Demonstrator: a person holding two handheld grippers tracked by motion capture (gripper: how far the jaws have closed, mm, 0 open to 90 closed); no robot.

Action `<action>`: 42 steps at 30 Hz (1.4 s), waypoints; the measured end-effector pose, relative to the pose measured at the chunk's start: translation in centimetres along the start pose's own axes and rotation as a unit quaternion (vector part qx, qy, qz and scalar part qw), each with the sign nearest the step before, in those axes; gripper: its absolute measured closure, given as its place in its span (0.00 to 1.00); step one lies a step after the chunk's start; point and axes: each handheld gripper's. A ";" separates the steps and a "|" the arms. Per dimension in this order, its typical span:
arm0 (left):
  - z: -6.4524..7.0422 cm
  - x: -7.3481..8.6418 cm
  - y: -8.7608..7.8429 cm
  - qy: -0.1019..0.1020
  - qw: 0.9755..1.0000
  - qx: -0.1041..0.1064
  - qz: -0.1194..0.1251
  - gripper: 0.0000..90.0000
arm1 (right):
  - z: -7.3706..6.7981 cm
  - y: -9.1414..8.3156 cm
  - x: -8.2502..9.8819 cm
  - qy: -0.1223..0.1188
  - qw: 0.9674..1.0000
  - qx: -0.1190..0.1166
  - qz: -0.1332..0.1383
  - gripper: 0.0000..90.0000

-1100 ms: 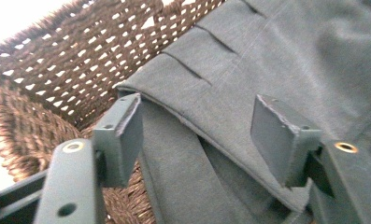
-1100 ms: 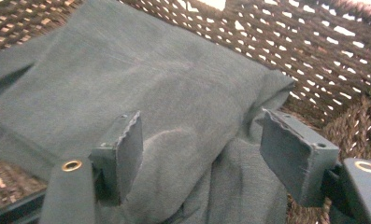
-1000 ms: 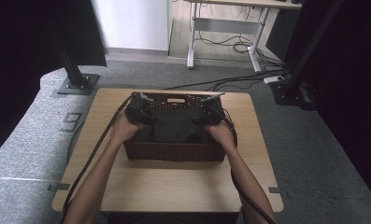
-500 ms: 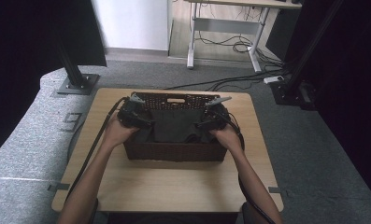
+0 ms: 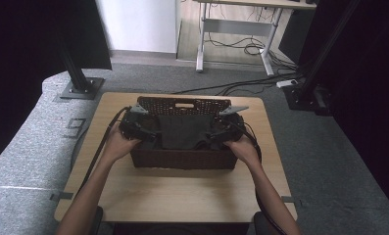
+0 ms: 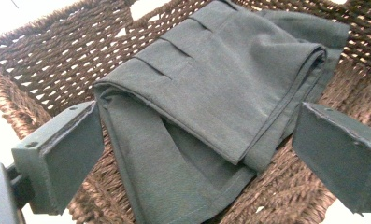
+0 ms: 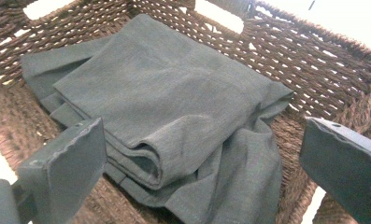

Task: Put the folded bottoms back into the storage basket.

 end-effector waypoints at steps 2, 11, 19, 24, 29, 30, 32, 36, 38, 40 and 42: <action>0.2 0.2 -0.3 0.004 1.000 -0.001 0.003 0.01 | -0.2 -0.3 0.1 -0.002 1.000 -0.002 0.003 0.01; 0.6 1.0 -1.4 0.011 1.000 -0.004 0.014 0.01 | -0.5 -1.7 0.9 -0.011 1.000 -0.005 0.006 0.02; 0.6 1.8 -2.9 0.015 1.000 -0.006 0.027 0.00 | -0.7 -3.0 1.5 -0.012 1.000 -0.007 0.012 0.01; 0.7 2.5 -4.0 0.011 0.999 -0.004 0.039 0.00 | -1.0 -3.8 1.9 -0.014 1.000 -0.008 0.013 0.01; 0.9 3.2 -5.0 0.010 0.999 -0.004 0.047 0.00 | -1.0 -4.8 2.4 -0.015 1.000 -0.006 0.016 0.01; 0.9 3.4 -5.2 0.013 0.999 -0.006 0.049 0.00 | -1.0 -4.9 2.5 -0.014 1.000 -0.005 0.017 0.01; 0.9 3.7 -5.6 0.015 0.999 -0.009 0.052 0.00 | -1.0 -5.4 2.8 -0.014 1.000 -0.004 0.018 0.01; 0.9 4.4 -6.5 0.015 0.998 -0.014 0.052 0.00 | -1.0 -6.2 3.4 -0.014 1.000 -0.001 0.020 0.01; 0.9 4.8 -6.9 0.014 0.998 -0.016 0.052 0.00 | -0.9 -6.7 3.7 -0.013 1.000 0.000 0.020 0.01; 0.8 5.2 -7.3 0.012 0.998 -0.017 0.053 0.00 | -0.8 -7.1 4.0 -0.013 1.000 0.002 0.021 0.01; 0.8 5.6 -7.6 0.011 0.998 -0.019 0.053 0.00 | -0.8 -7.4 4.2 -0.011 1.000 0.005 0.022 0.01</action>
Point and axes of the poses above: each handheld gripper's, and its own axes: y roughly forward along the jaws, x roughly out of its underside, z roughly to its right, and after that the axes turned 11 degrees about z, right-handed
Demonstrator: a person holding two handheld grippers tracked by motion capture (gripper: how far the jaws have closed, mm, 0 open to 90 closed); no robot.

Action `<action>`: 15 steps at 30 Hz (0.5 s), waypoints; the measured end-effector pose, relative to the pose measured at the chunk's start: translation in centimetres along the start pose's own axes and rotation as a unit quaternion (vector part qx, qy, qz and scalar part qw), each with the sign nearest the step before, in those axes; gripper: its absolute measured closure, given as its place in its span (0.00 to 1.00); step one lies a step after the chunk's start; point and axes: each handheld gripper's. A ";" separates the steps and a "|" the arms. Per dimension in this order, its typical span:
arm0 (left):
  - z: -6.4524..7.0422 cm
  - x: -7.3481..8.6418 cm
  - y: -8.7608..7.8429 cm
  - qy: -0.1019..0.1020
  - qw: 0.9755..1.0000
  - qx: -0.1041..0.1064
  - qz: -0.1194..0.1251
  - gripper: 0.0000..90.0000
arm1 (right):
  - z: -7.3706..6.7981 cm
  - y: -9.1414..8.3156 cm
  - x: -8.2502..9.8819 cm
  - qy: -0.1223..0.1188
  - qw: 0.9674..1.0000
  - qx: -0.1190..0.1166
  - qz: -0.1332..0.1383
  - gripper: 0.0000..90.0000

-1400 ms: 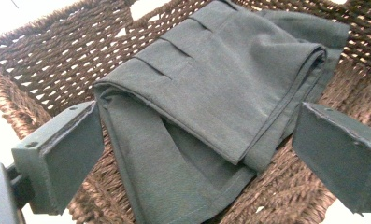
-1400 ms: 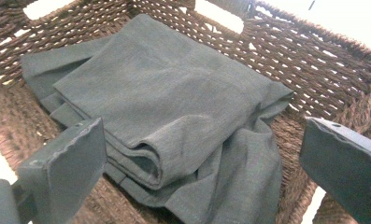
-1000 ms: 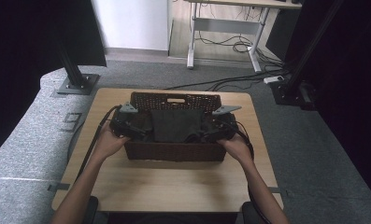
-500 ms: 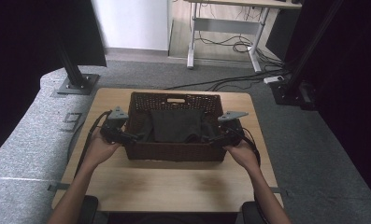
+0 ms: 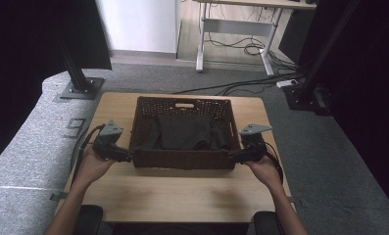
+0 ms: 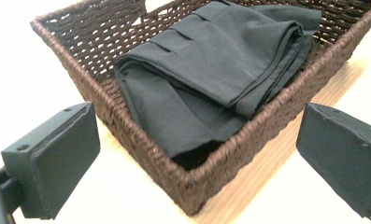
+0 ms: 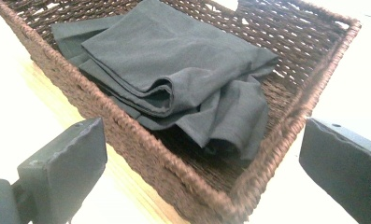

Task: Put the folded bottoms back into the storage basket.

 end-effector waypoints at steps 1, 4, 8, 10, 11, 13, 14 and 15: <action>0.0 0.1 -0.1 0.000 1.000 -0.001 0.000 0.00 | 0.1 -0.2 0.2 -0.002 1.000 0.001 0.001 0.01; 0.1 0.8 -0.5 0.001 1.000 -0.002 -0.002 0.00 | 0.1 -0.7 0.6 0.001 1.000 0.004 0.003 0.01; 0.2 1.7 -0.7 0.001 1.000 -0.007 -0.007 0.00 | 0.2 -1.2 1.3 0.002 1.000 0.006 0.001 0.01; 0.1 2.1 -0.7 -0.001 1.000 -0.008 -0.009 0.00 | 0.2 -1.4 1.9 0.005 1.000 0.008 -0.001 0.01; 0.1 2.3 -0.7 -0.003 1.000 -0.007 -0.009 0.00 | 0.2 -1.4 1.9 0.005 1.000 0.008 -0.001 0.01; 0.2 2.8 -0.7 -0.006 1.000 -0.007 -0.010 0.00 | 0.3 -1.6 2.4 0.009 1.000 0.008 -0.001 0.01; 0.2 3.1 -0.6 -0.006 1.000 -0.007 -0.011 0.00 | 0.3 -1.7 2.6 0.010 1.000 0.009 0.000 0.01; 0.3 3.4 -0.6 -0.005 1.000 -0.008 -0.012 0.00 | 0.4 -1.8 2.7 0.013 1.000 0.009 0.000 0.01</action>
Point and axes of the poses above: each handheld gripper's, and its own axes: y roughly forward along the jaws, x roughly out of its underside, z roughly to its right, and after that the axes turned 11 degrees about z, right-handed
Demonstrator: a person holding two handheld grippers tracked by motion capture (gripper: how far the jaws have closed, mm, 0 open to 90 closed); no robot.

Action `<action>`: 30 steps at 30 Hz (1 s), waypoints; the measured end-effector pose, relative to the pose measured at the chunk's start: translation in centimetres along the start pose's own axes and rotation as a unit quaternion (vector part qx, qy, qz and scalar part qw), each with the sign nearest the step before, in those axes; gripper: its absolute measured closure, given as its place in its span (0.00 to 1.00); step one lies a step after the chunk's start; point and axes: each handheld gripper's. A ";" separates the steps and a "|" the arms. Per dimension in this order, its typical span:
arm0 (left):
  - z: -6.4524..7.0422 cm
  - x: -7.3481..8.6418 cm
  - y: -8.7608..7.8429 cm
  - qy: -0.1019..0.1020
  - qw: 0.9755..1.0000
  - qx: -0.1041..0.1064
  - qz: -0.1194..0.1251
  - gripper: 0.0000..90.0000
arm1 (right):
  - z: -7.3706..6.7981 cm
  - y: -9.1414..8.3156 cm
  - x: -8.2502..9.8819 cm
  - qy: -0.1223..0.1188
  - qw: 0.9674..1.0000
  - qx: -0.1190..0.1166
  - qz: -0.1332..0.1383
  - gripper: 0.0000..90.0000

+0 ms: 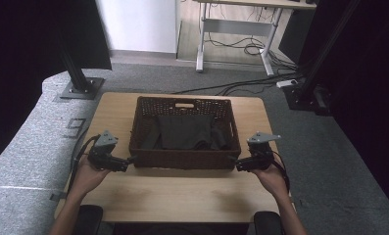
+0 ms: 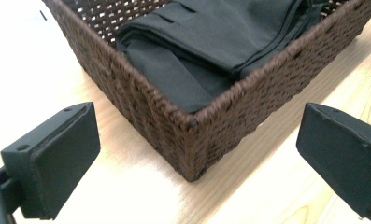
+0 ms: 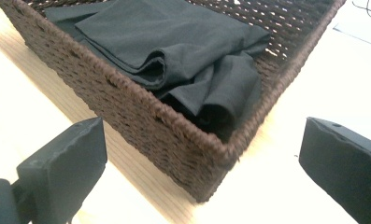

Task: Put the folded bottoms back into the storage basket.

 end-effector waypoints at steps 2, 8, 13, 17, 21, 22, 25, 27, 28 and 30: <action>0.1 0.6 0.2 0.000 1.000 0.000 -0.004 0.00 | 0.1 -0.1 0.4 0.004 1.000 0.000 0.001 0.01; 0.5 2.4 0.8 -0.002 1.000 -0.004 -0.012 0.00 | 0.1 0.2 1.7 0.006 1.000 0.001 -0.005 0.01; 0.8 3.6 1.2 -0.001 1.000 -0.001 -0.018 0.00 | 0.0 0.7 2.9 0.007 1.000 -0.001 -0.012 0.01; 1.2 4.4 1.7 0.000 1.000 0.001 -0.021 0.00 | -0.2 1.0 3.9 0.009 1.000 -0.003 -0.015 0.01; 1.5 5.0 2.1 -0.004 1.000 0.003 -0.024 0.00 | -0.3 1.4 4.7 0.013 1.000 -0.003 -0.018 0.01; 1.5 5.2 2.3 -0.005 1.000 0.004 -0.025 0.00 | -0.4 1.5 4.9 0.013 1.000 -0.002 -0.018 0.01; 1.7 5.7 2.6 -0.008 1.000 0.008 -0.026 0.00 | -0.4 1.8 5.7 0.021 1.000 -0.001 -0.019 0.00; 1.8 6.0 2.9 -0.009 0.999 0.012 -0.028 0.00 | -0.5 2.0 6.3 0.025 0.999 0.000 -0.020 0.00; 1.9 6.2 3.0 -0.009 0.999 0.012 -0.030 0.00 | -0.5 2.1 6.5 0.026 0.999 0.000 -0.021 0.00; 1.9 6.5 3.2 -0.010 0.999 0.011 -0.032 0.00 | -0.5 2.3 7.1 0.030 0.999 0.001 -0.024 0.00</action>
Point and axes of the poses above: each handheld gripper's, and its own axes: y roughly forward along the jaws, x roughly out of its underside, z roughly to its right, and after that the axes turned 11 degrees about z, right-handed
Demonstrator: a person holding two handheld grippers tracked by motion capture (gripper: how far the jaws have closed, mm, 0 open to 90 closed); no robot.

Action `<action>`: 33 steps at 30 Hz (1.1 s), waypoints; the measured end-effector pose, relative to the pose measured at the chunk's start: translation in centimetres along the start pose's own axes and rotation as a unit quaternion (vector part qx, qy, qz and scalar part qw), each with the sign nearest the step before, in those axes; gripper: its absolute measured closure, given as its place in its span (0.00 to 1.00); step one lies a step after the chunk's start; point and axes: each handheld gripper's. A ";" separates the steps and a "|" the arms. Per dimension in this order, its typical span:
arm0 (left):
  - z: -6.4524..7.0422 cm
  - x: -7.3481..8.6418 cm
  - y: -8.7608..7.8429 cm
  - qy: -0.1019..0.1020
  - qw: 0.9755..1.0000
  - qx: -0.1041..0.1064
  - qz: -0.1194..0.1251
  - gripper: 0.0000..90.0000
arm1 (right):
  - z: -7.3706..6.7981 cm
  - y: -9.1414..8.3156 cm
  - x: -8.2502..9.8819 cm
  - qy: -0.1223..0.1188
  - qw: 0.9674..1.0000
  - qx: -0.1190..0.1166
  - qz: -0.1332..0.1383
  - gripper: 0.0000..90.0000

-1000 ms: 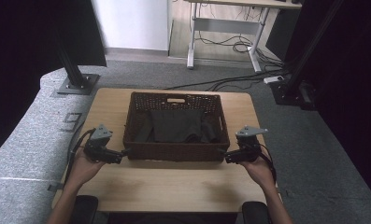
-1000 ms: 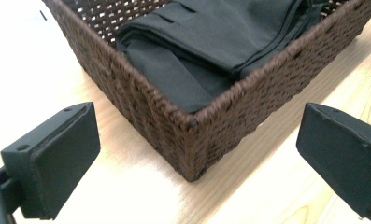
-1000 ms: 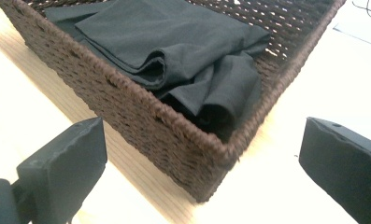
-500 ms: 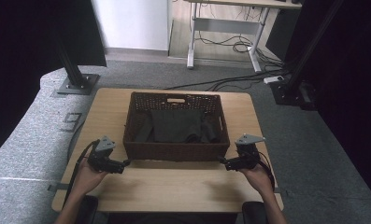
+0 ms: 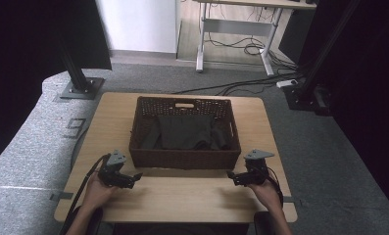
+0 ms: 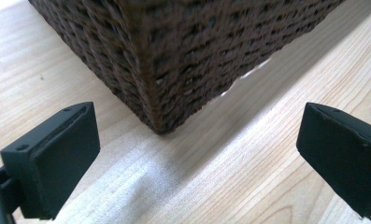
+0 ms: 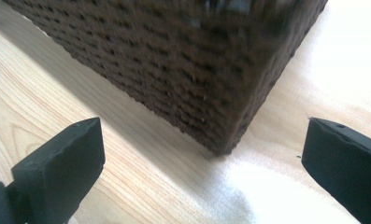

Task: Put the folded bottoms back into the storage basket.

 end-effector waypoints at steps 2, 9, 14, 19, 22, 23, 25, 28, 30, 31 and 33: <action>0.0 0.2 0.2 -0.004 1.000 0.002 -0.002 0.00 | 0.0 0.2 0.5 0.001 1.000 0.002 -0.004 0.00; 0.0 1.2 1.0 -0.007 1.000 0.002 -0.014 0.00 | -0.3 1.2 2.0 -0.004 1.000 0.007 -0.023 0.00; 0.1 1.8 1.5 -0.006 1.000 0.003 -0.027 0.00 | -0.4 1.9 2.9 -0.009 0.999 0.009 -0.039 0.00; 0.4 2.3 2.3 0.005 0.999 0.001 -0.047 0.00 | -0.3 2.5 3.7 -0.015 0.999 0.012 -0.049 0.00; 0.6 2.6 2.7 0.011 0.998 0.003 -0.058 0.00 | -0.4 2.9 4.3 -0.013 0.998 0.010 -0.054 0.00; 0.6 2.7 2.8 0.007 0.998 0.006 -0.057 0.00 | -0.4 2.9 4.4 -0.012 0.999 0.008 -0.051 0.00; 0.6 2.7 2.8 0.001 0.998 0.009 -0.056 0.00 | -0.4 2.9 4.4 -0.010 0.999 0.012 -0.045 0.00; 0.6 2.7 2.8 0.000 0.998 0.008 -0.056 0.00 | -0.5 3.0 4.6 -0.009 0.999 0.015 -0.036 0.00; 0.6 2.7 2.8 0.000 0.998 0.008 -0.056 0.00 | -0.5 3.0 4.6 -0.009 0.999 0.015 -0.036 0.00; 0.6 2.7 2.8 0.000 0.998 0.008 -0.056 0.00 | -0.5 3.0 4.6 -0.009 0.999 0.015 -0.036 0.00; 0.6 2.7 2.8 0.000 0.998 0.008 -0.056 0.00 | -0.5 3.0 4.6 -0.009 0.999 0.015 -0.036 0.00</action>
Point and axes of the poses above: each handheld gripper's, and its own axes: y roughly forward along the jaws, x roughly out of its underside, z roughly to its right, and after that the axes turned 11 degrees about z, right-handed
